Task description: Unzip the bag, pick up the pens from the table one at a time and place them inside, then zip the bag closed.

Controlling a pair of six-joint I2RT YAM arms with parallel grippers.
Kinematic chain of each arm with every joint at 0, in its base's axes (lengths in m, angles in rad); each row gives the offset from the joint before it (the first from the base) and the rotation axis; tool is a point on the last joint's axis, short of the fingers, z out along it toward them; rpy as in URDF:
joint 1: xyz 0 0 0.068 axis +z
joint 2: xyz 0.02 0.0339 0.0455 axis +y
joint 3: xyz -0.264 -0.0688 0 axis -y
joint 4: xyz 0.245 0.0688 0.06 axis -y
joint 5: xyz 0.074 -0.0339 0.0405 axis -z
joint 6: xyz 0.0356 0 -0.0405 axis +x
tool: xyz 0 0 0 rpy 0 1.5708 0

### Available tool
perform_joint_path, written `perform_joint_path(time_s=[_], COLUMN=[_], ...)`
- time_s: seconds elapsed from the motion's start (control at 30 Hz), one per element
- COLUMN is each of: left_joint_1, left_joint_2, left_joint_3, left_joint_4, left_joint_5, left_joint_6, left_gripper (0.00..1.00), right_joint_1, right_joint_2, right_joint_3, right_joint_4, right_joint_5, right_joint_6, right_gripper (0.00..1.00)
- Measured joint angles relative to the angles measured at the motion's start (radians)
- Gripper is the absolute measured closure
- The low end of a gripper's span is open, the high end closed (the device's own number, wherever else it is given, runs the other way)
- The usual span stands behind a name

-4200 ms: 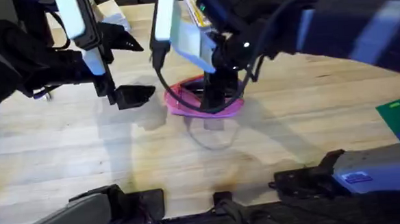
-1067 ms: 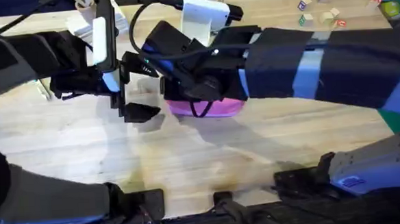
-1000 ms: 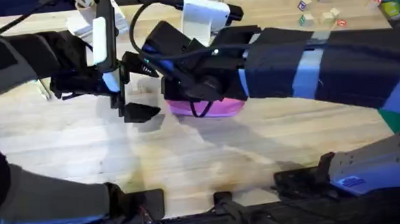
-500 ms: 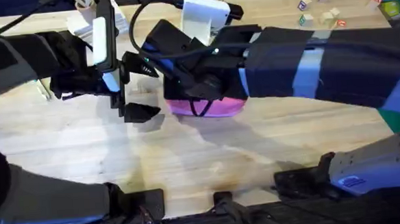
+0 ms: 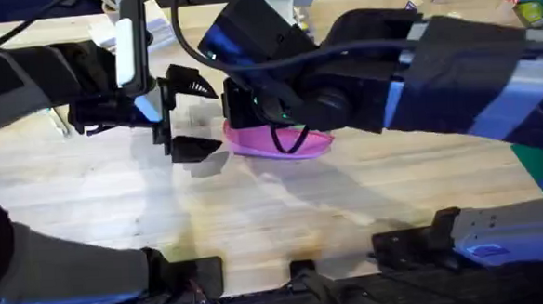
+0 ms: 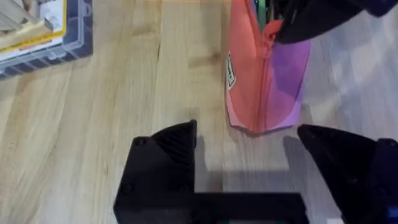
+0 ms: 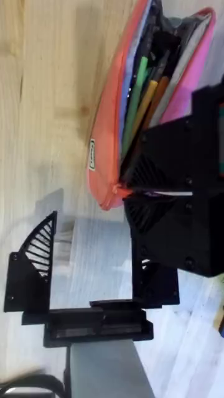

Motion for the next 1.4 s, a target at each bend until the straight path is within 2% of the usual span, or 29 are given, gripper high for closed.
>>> perform_joint_path(time_s=[0.43,0.63,0.8,0.93,1.1,1.27,1.4], left_joint_1=[-0.007,-0.064,-0.100,-0.100,-0.104,-0.115,-0.121], left_joint_2=[0.000,0.000,0.000,0.000,0.000,0.000,0.004], left_joint_3=[0.000,0.000,0.000,0.000,0.000,0.000,0.000], left_joint_4=[0.004,0.012,0.050,0.066,0.066,0.066,0.074], left_joint_5=[0.098,0.108,0.107,0.095,0.093,0.092,0.089], left_joint_6=[0.000,-0.005,-0.057,-0.107,-0.134,-0.147,-0.170], left_gripper=[0.007,0.008,0.007,0.007,0.008,0.118,0.126], right_joint_1=[0.000,0.000,0.000,0.000,0.000,0.000,0.000], right_joint_2=[0.000,0.000,0.000,0.000,0.000,0.000,0.000], right_joint_3=[0.000,0.000,0.000,0.000,0.000,0.000,0.000], right_joint_4=[0.000,0.000,0.000,0.000,0.000,0.000,0.000], right_joint_5=[0.000,0.000,0.000,0.000,0.000,0.000,0.000], right_joint_6=[-0.008,-0.008,-0.008,-0.008,-0.008,-0.008,-0.008], right_gripper=[0.970,0.970,0.970,0.970,0.970,0.970,0.970])
